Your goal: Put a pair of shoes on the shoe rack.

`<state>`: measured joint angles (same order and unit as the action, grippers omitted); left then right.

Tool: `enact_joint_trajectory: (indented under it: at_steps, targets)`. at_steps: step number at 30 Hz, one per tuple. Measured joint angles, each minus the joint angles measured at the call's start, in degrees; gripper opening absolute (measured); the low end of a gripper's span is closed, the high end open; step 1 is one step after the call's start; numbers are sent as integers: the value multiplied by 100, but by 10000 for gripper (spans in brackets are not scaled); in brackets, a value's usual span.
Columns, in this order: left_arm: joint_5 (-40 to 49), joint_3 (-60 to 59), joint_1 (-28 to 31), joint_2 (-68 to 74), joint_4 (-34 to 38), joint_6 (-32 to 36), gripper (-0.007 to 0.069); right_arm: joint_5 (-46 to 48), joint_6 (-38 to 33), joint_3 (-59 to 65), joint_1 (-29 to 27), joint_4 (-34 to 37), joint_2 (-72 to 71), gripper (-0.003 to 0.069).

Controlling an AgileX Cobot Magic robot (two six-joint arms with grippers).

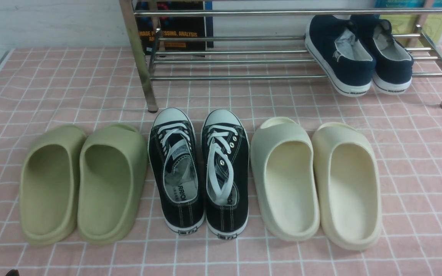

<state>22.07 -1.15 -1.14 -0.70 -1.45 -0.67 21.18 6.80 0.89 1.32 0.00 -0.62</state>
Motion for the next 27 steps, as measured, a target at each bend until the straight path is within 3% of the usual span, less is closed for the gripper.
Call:
enact_joint_trajectory:
  at_steps: [8, 27]
  targets:
    - [0, 0, 0, 0, 0, 0, 240, 6, 0, 0, -339, 0, 0, 21]
    - [0, 0, 0, 0, 0, 0, 240, 18, 0, -1, -261, 0, 0, 43]
